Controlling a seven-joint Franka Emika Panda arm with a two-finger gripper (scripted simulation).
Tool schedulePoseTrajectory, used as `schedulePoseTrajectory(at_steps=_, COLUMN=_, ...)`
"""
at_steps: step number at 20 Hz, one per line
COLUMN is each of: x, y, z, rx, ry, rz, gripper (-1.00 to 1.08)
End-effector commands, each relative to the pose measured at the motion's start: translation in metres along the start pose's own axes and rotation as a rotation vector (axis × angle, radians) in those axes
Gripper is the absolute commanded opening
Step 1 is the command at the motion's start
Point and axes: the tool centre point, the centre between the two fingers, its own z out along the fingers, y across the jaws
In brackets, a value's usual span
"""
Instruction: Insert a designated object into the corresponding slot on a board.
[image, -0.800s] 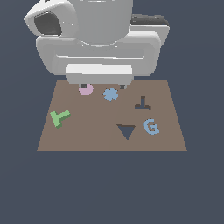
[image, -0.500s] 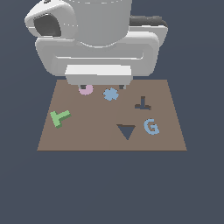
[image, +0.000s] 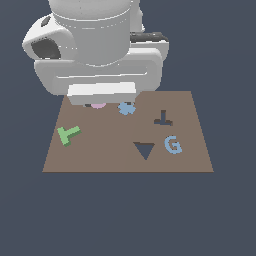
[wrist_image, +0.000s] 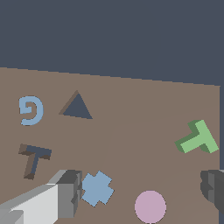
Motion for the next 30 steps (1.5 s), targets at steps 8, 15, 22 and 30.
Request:
schedulePoseTrajectory(at_steps=8, x=-0.010, y=0.044, z=0.041, rx=0.013, ry=-0.020, rz=-0.148, gripper=1.00)
schedulePoseTrajectory(at_steps=15, x=-0.014, y=0.085, z=0.079, rx=0.024, ry=-0.040, rz=-0.286, gripper=1.00)
schedulePoseTrajectory(at_steps=22, x=-0.012, y=0.116, z=0.108, rx=0.032, ry=-0.054, rz=-0.389, gripper=1.00)
schedulePoseTrajectory(at_steps=30, x=-0.008, y=0.134, z=0.126, rx=0.036, ry=-0.064, rz=-0.452, gripper=1.00)
